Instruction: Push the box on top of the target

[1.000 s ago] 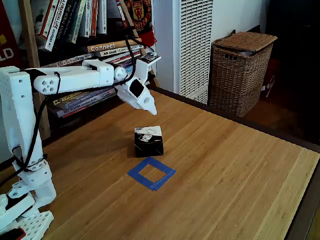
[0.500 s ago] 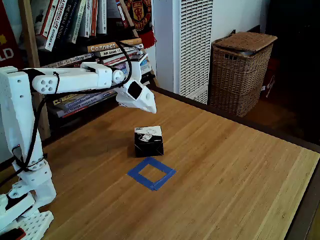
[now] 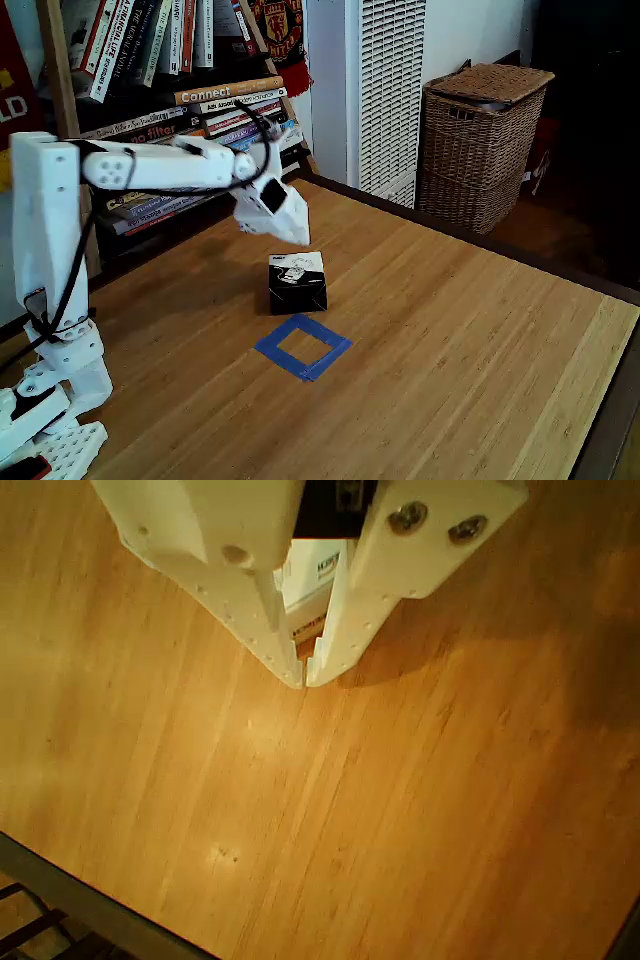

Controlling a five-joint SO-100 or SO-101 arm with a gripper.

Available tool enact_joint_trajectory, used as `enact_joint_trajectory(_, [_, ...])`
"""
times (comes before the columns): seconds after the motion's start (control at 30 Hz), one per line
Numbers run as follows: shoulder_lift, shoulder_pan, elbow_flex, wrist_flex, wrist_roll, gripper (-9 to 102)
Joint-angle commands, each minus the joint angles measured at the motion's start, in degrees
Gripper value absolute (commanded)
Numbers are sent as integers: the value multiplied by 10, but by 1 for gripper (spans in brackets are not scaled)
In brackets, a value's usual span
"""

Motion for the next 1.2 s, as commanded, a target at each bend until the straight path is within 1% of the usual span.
enact_joint_trajectory(0.0, [0,-9,-30,-11,-4,0])
enact_joint_trajectory(0.2, [4,-6,-38,-3,-22,0])
enact_joint_trajectory(0.4, [18,4,-7,-4,-40,0])
enact_joint_trajectory(0.7, [52,19,34,-4,-17,0])
enact_joint_trajectory(1.17, [90,38,78,-1,-47,0])
